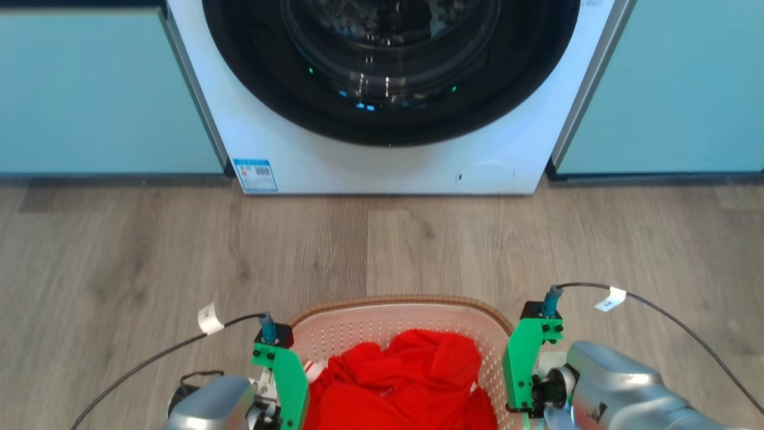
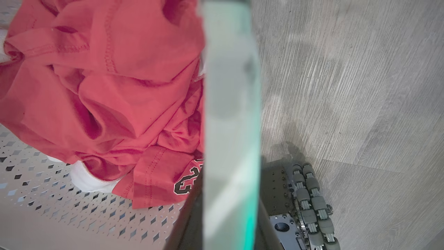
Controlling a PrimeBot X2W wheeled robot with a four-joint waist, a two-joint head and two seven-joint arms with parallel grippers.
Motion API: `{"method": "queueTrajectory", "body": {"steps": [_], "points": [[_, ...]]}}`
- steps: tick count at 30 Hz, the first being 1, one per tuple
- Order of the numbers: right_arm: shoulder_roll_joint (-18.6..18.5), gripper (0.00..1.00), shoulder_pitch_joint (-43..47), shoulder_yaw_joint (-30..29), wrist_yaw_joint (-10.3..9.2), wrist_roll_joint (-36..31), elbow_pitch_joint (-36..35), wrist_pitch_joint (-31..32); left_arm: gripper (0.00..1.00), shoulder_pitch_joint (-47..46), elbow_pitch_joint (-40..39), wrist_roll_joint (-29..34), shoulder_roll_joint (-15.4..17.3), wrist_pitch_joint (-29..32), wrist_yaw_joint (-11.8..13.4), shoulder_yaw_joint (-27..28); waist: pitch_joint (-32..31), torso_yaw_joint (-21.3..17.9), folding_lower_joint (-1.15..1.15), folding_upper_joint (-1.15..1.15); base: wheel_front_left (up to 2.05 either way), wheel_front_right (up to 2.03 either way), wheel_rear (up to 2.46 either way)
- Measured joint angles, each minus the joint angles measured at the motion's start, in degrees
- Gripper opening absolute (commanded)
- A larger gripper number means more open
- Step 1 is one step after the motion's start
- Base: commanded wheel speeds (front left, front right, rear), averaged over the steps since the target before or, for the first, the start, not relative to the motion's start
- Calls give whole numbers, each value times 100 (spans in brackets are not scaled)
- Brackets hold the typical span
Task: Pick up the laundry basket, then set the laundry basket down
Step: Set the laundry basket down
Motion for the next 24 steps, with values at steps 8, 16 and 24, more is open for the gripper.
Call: {"method": "queueTrajectory", "body": {"steps": [8,16,24], "points": [[-192,0,-231,-9,0,-100,-248,-497,0,-414,210,55,-114,-308,0,1,721,-47,1,0,0,0,0],[-604,0,-829,-112,0,-198,-545,-1105,0,-1090,-218,121,-119,-624,391,4,1720,-92,2,0,0,0,0],[-939,0,-1334,-155,1,-354,-816,-1858,0,-1731,-549,231,-115,-936,789,9,2865,-103,2,0,0,0,0]]}}
